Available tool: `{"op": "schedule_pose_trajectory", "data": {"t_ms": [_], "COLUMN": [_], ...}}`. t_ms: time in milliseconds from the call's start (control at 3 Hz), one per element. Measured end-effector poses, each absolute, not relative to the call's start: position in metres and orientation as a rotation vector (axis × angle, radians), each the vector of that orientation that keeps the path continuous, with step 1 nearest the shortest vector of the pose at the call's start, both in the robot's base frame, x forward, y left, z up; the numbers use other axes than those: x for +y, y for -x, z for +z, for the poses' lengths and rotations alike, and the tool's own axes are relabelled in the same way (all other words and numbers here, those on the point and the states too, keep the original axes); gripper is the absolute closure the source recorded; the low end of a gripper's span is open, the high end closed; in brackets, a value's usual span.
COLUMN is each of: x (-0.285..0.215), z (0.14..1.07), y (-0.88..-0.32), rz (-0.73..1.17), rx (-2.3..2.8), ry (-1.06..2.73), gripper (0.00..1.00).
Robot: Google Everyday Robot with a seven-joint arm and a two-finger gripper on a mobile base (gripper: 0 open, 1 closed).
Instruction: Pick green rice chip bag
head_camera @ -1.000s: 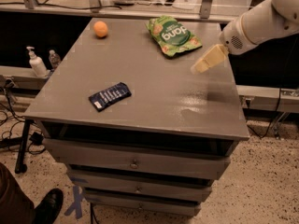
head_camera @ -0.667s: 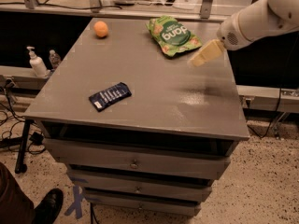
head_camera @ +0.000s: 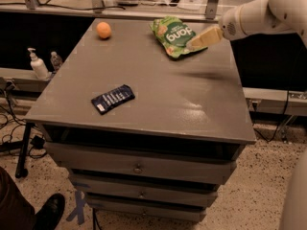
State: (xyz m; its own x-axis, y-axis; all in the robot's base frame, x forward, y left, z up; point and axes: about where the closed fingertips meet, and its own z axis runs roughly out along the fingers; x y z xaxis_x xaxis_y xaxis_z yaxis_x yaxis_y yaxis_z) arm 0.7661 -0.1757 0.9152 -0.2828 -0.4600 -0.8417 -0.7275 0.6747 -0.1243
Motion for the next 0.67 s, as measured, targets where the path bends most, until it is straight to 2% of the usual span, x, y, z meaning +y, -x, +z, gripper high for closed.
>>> {"op": "schedule_pose_trajectory", "data": {"t_ms": [667], "x": [-0.163], "z": [0.892], "y": [-0.825], "rz": [0.506], "rx": [1.901], "ry": [0.787], "gripper": [0.0]}}
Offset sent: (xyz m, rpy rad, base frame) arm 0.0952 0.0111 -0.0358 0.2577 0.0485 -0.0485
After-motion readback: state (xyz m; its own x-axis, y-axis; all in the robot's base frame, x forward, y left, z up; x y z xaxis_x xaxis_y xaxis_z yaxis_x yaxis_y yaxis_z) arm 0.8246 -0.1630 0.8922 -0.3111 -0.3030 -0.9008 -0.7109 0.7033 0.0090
